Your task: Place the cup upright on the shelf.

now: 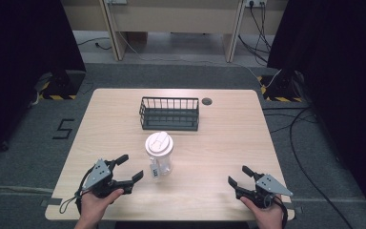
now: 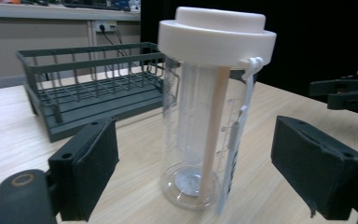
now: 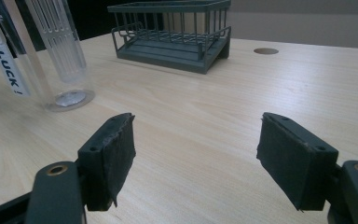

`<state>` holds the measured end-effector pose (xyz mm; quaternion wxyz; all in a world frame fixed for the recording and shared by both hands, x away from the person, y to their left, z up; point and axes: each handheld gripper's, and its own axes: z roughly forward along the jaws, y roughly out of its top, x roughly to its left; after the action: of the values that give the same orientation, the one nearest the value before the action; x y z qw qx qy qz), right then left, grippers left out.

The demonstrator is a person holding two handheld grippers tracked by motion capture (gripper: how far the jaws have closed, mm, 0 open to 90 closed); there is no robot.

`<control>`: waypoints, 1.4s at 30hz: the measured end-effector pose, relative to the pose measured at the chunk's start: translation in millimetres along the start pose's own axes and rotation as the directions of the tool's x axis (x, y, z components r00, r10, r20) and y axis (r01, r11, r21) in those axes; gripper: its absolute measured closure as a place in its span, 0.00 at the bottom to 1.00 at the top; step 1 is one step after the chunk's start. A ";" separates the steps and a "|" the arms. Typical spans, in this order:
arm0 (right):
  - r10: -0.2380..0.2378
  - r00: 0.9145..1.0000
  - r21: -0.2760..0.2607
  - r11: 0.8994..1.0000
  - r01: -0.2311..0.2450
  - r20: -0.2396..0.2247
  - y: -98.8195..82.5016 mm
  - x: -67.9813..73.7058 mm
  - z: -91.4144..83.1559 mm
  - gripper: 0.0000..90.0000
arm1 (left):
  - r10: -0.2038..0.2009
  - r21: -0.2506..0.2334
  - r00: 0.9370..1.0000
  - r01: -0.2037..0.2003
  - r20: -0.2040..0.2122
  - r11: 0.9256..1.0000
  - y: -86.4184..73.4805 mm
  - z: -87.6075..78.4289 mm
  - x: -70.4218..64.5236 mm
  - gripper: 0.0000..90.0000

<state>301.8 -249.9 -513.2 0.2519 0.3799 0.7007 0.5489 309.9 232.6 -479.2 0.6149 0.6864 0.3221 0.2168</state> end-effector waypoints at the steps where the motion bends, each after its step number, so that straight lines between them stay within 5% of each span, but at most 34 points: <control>1: 0.001 1.000 0.001 1.000 -0.001 -0.002 0.1 -0.2 0.0 0.31 | -0.001 0.000 1.000 0.001 0.006 1.000 0.1 2.2 -1.0 0.16; 24: 0.007 1.000 0.001 1.000 -0.007 -0.009 0.2 -1.6 0.1 0.31 | 0.064 0.077 0.998 -0.066 0.031 0.995 -1.1 57.1 -14.3 0.16; 42: 0.013 1.000 0.001 1.000 -0.013 -0.009 0.2 -2.0 0.0 0.31 | 0.045 0.095 0.999 -0.045 0.006 0.995 -5.4 79.9 -9.6 0.16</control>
<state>303.0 -251.5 -513.2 0.2451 0.3821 0.6995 0.5519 357.7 169.7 -495.5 0.5774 0.7223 0.3152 0.2136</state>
